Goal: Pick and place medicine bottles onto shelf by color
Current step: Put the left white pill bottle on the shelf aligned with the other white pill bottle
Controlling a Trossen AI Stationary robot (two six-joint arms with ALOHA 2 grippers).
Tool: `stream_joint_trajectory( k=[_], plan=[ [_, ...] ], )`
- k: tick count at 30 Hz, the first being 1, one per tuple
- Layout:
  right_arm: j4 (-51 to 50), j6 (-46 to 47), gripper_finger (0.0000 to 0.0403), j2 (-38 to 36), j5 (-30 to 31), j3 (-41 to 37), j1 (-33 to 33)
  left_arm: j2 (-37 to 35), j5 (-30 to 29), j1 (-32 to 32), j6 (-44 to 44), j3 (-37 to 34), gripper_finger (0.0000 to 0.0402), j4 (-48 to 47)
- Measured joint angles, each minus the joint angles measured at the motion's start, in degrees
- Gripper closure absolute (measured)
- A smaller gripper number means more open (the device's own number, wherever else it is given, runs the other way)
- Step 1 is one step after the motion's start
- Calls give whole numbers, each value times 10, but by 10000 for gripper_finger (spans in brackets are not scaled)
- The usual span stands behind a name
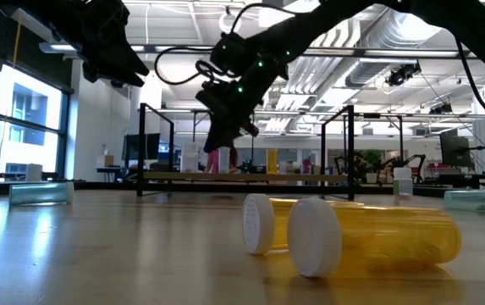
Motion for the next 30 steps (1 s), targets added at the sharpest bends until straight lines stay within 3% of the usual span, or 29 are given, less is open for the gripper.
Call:
stream_joint_trajectory(
  k=[7,30],
  plan=[
    [-33,-7,402,0,0,48,0,0,0,0,0,0,188,-10],
    [45,6,402,40,-3,10,5,0,0,0,0,0,188,-11]
  ],
)
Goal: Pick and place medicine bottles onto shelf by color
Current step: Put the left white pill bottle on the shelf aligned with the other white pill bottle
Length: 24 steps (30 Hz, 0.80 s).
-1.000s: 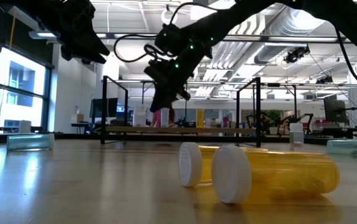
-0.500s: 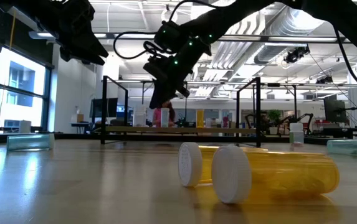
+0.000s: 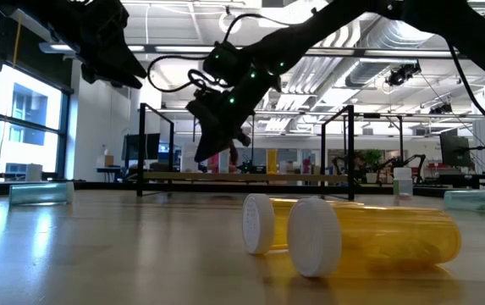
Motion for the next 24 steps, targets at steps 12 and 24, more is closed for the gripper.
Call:
stream_joint_trajectory(
  k=[12,24],
  plan=[
    [31,-3,402,7,5,0,-5,0,0,0,0,0,188,-3],
    [78,-9,402,8,19,0,-11,0,0,0,0,0,188,-3]
  ],
)
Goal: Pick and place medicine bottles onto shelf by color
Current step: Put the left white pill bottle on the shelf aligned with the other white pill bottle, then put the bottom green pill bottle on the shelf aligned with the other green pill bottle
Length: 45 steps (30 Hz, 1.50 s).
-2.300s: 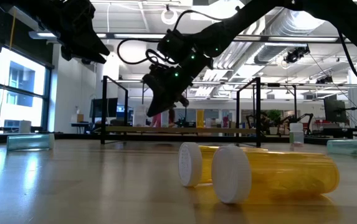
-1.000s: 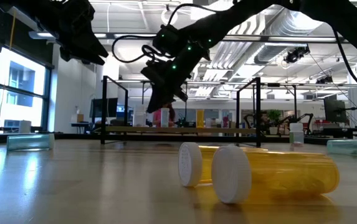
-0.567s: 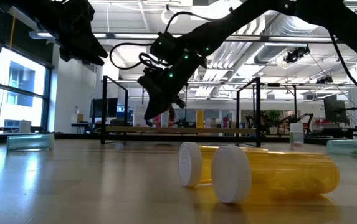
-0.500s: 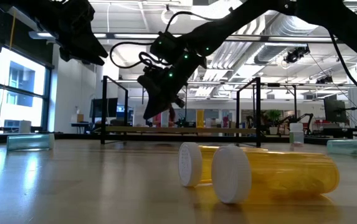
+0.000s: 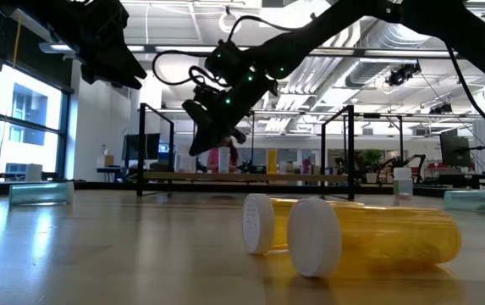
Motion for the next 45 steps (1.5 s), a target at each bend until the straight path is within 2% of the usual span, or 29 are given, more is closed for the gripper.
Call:
stream_joint_trajectory(
  k=[5,11,20,29,34,39,45],
  plan=[
    [-2,-5,402,0,0,0,0,0,0,0,0,0,188,0],
    [-65,-25,402,-16,-20,17,0,0,0,0,0,0,188,-1],
    [-136,-60,402,-81,-72,23,-1,0,0,0,-3,0,188,-11],
    [-218,-88,402,-146,-86,8,12,0,2,0,-4,0,188,-14],
    [-211,-87,402,-202,-91,-50,25,0,2,0,-4,0,188,-16],
    [-164,-53,402,-294,-89,-164,37,0,2,0,-4,0,188,-16],
    [-144,8,402,-430,-22,-289,64,0,2,0,-4,0,188,-16]
  ],
)
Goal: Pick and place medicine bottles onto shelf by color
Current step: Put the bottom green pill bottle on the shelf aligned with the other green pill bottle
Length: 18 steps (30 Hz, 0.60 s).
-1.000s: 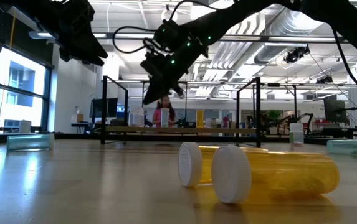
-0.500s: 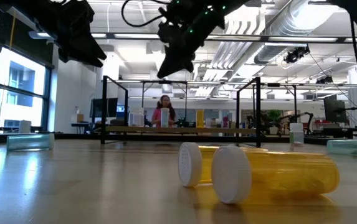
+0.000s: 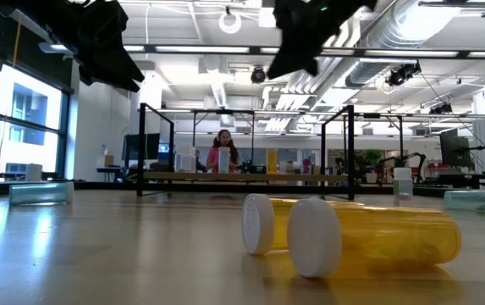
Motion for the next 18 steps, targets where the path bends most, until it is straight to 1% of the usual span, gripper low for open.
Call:
stream_joint_trajectory(
  k=[5,10,16,18],
  plan=[
    [1,56,402,-110,35,-83,39,0,0,0,0,0,188,0],
    [1,123,402,-200,39,-157,91,0,0,0,0,0,188,0],
    [4,183,402,-272,42,-226,165,0,0,0,0,0,188,0],
    [3,201,402,-286,57,-242,192,0,0,0,-1,0,188,0]
  ],
)
